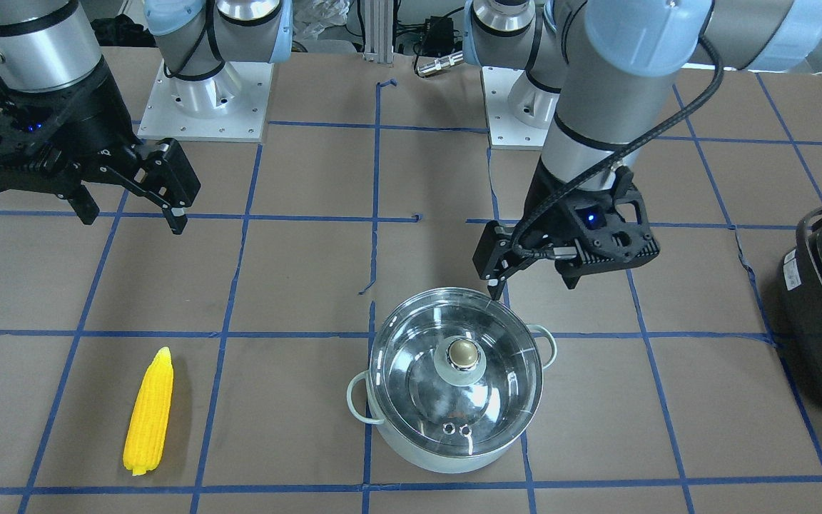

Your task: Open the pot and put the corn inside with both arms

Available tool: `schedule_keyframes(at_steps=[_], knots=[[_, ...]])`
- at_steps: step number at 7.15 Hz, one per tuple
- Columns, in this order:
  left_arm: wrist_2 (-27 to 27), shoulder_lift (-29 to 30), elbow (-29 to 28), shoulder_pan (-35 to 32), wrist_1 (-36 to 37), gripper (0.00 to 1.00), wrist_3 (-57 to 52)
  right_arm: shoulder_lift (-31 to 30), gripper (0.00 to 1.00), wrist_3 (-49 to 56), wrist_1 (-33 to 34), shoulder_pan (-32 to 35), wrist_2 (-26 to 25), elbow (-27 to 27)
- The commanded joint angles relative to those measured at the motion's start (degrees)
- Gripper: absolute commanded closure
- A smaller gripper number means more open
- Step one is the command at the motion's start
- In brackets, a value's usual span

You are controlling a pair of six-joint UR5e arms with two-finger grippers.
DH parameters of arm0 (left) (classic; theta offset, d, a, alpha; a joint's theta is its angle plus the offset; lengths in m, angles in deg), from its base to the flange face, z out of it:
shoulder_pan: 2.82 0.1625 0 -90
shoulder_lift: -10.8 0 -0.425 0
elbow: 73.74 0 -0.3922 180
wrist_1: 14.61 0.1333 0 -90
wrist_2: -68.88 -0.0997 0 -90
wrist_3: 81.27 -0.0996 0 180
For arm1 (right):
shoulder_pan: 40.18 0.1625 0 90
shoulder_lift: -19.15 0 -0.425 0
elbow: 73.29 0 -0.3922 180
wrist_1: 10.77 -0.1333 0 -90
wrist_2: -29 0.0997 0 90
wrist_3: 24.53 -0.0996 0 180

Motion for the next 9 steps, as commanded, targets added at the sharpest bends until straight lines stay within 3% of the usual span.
schedule_keyframes(at_steps=[1, 2, 6, 9], knots=[[-0.2, 6.1, -2.2, -2.5, 0.9, 0.00, 2.3, 0.0, 0.00, 0.0, -0.1, -0.1, 0.0, 0.0], [0.4, 8.4, -2.2, -2.9, 4.2, 0.00, 1.9, 0.0, 0.00, 0.0, -0.2, 0.0, 0.0, 0.0], [0.5, 12.0, -2.1, -3.1, 4.6, 0.05, 0.0, 0.2, 0.00, 0.1, -0.4, -0.2, 0.2, 0.0], [0.4, 12.2, -1.7, -3.6, 4.6, 0.20, -1.0, 3.8, 0.00, 8.0, 0.9, -4.3, 0.7, 0.0]])
